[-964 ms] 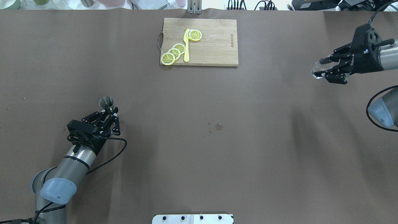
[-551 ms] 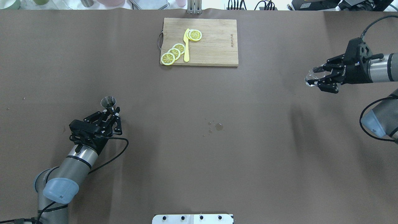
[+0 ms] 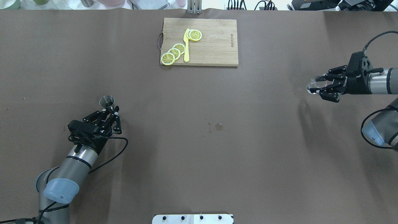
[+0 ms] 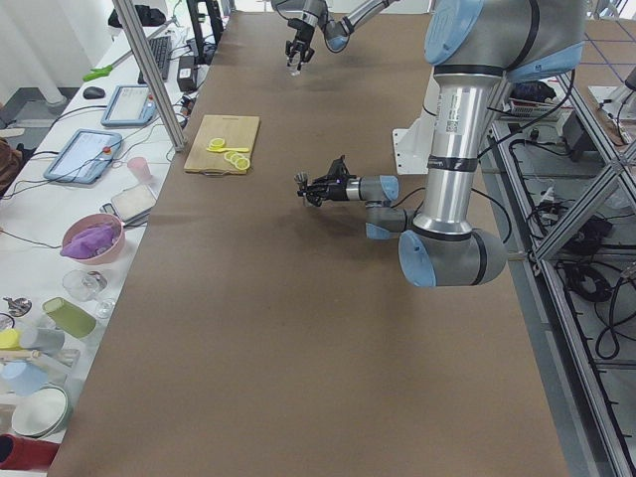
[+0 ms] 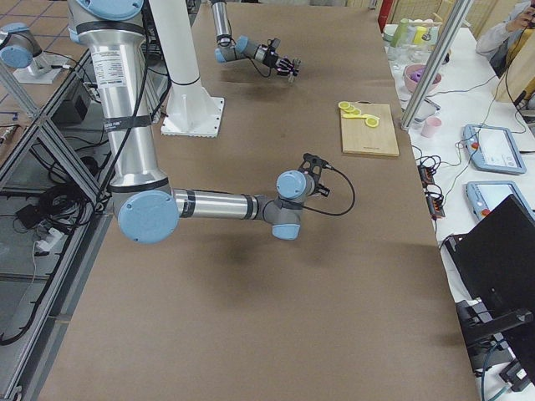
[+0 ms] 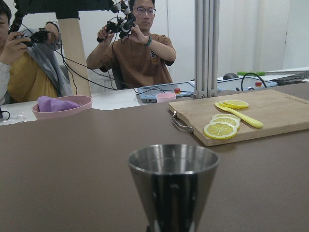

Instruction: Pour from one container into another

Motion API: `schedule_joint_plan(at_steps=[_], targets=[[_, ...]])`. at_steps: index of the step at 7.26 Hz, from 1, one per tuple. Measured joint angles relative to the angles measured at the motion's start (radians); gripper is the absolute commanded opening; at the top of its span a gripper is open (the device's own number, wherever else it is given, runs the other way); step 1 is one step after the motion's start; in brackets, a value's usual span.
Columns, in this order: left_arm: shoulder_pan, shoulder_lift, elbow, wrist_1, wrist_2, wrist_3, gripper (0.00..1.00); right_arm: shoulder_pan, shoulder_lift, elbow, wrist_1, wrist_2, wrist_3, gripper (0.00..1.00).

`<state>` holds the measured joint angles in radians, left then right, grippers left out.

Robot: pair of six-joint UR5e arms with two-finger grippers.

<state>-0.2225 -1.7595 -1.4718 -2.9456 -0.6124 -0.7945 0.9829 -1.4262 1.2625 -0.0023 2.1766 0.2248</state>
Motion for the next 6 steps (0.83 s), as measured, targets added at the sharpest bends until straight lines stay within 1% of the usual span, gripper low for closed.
schedule_joint_plan(at_steps=[2, 6], targets=[[0.001, -0.015, 0.017, -0.006, 0.018, 0.0, 0.0, -0.016, 0.001, -0.049, 0.057, -0.02, 0.004, 0.0], [0.004, -0.025, 0.028, -0.007, 0.033, 0.0, 0.0, -0.056, 0.006, -0.098, 0.121, -0.092, 0.004, 0.0]])
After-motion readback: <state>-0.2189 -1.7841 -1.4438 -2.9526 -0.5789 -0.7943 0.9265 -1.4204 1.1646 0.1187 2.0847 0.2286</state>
